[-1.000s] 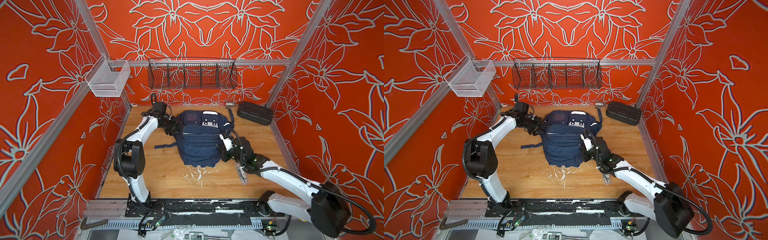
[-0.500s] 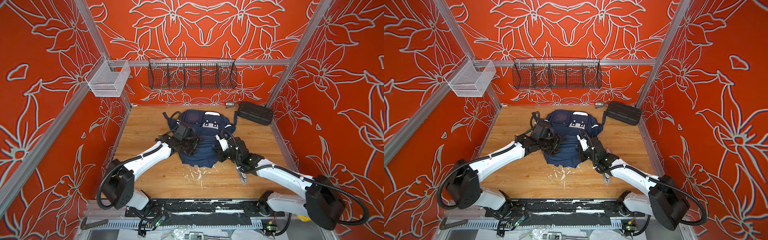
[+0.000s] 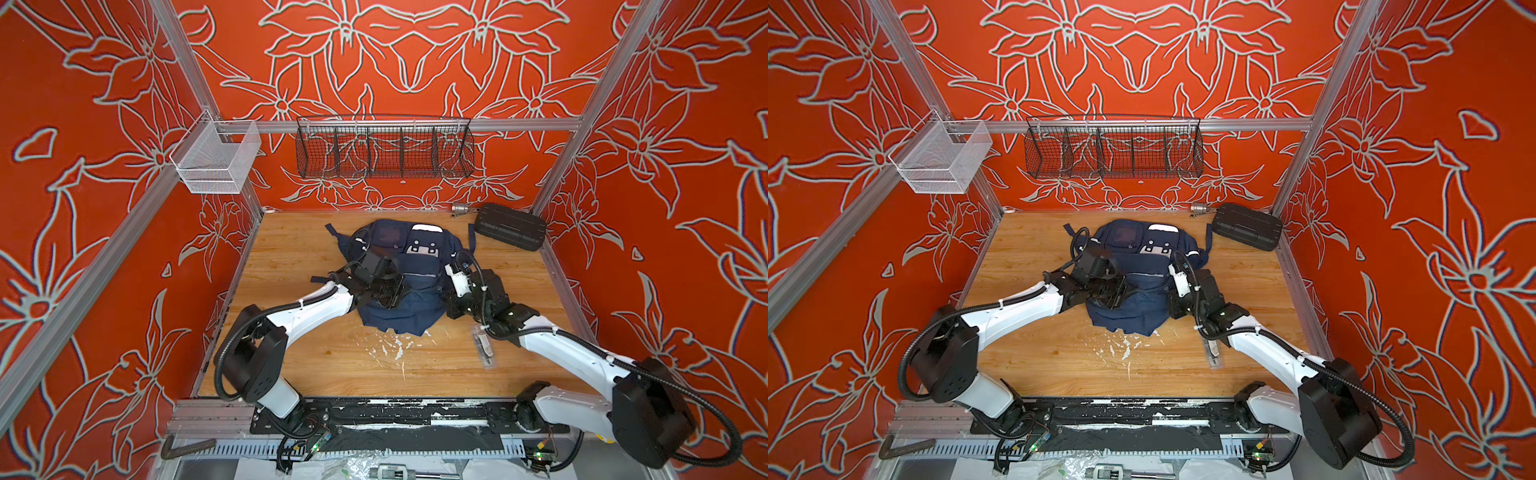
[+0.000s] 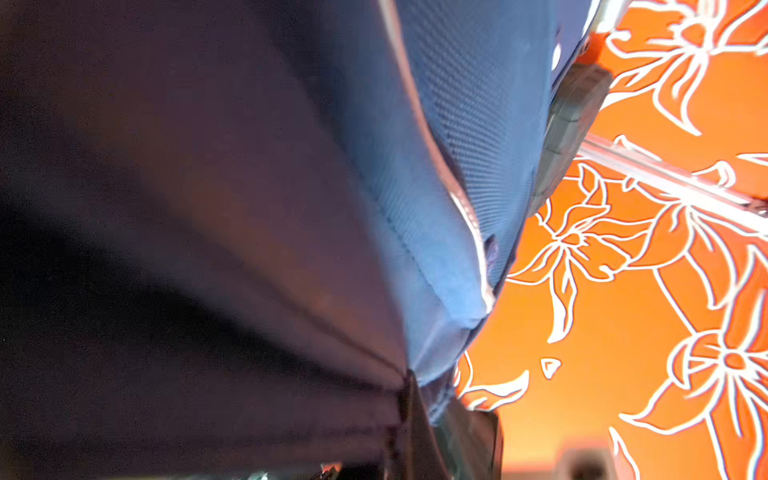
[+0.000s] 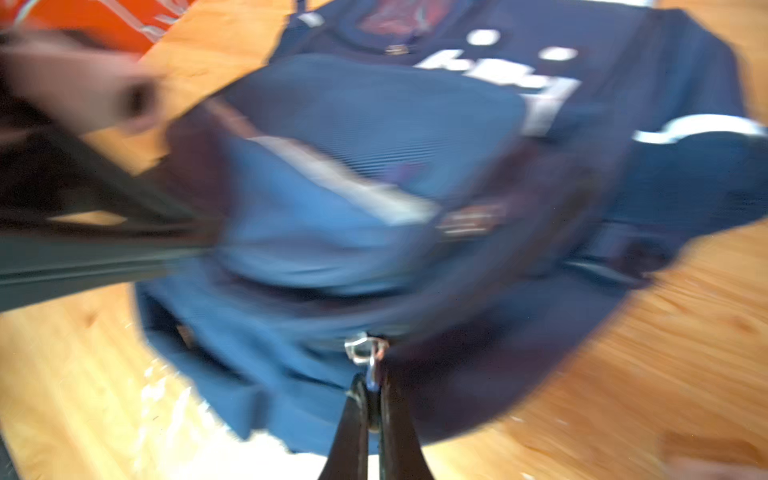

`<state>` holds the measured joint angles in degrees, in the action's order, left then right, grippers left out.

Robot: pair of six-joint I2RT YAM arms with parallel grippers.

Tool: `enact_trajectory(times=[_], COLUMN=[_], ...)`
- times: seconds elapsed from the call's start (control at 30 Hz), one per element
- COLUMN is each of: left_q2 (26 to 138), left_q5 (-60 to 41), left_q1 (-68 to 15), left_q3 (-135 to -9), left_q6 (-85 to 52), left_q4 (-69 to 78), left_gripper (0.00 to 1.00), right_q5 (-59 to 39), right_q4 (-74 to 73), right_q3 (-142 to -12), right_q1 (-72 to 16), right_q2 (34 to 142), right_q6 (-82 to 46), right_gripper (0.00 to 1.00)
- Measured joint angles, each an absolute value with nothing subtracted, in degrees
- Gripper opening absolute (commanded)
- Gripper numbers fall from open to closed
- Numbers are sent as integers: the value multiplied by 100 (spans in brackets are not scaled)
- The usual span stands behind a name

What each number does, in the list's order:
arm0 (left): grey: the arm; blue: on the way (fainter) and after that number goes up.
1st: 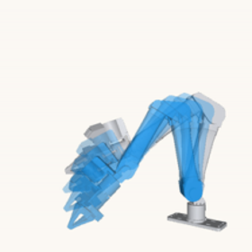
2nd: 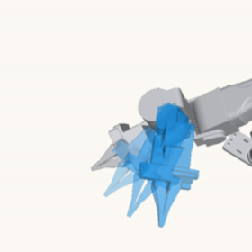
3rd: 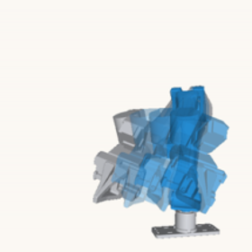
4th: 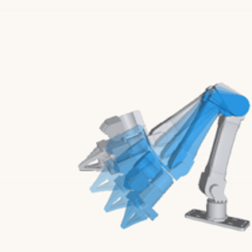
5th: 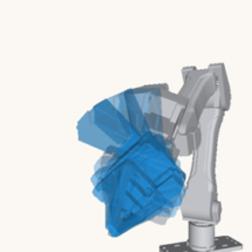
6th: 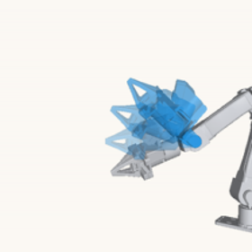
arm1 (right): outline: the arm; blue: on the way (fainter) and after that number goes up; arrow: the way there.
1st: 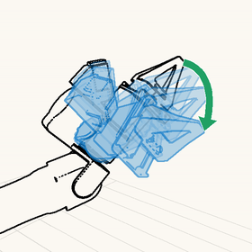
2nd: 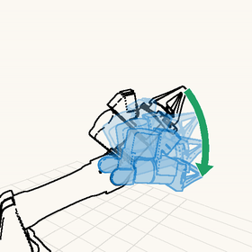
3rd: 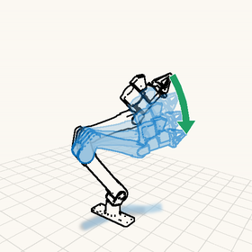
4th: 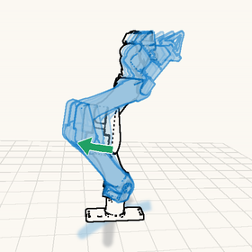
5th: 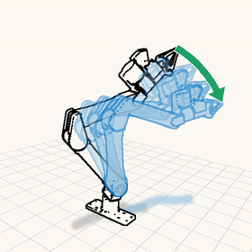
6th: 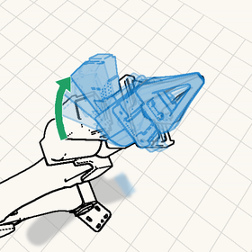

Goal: Pack the student bag

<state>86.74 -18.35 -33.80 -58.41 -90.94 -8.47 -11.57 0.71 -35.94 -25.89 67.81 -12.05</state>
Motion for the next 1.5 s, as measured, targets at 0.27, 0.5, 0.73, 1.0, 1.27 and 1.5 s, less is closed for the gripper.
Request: enact_trajectory(times=[0.27,0.5,0.73,1.0,1.27,1.5], left_q2=[7708,7478,7328,7323,7876,8348], left_q5=[-1837,-1728,-1603,-1485,-1678,-1479], left_q1=[-3199,-3148,-3131,-3079,-3098,-3564], left_q3=[-5177,-4936,-4877,-6479,-8064,-7470], left_q6=[-8980,-8965,-8768,-6576,-1876,2753], left_q4=[-1247,-1321,-1420,-2576,-3538,-4016], left_gripper=[0,0,48,59,56,56], right_q5=[-1817,-1874,-1955,-1916,-2150,-2320], right_q4=[126,233,460,443,1184,1549], right_q3=[-4108,-4410,-4606,-4327,-4727,-4810], right_q1=[-1846,-1662,-1555,-1350,-1352,-1352], right_q2=[7811,8320,8442,6807,6410,6302], right_q6=[-926,-921,-864,-325,344,541], right_gripper=[0,0,43,65,65,66])
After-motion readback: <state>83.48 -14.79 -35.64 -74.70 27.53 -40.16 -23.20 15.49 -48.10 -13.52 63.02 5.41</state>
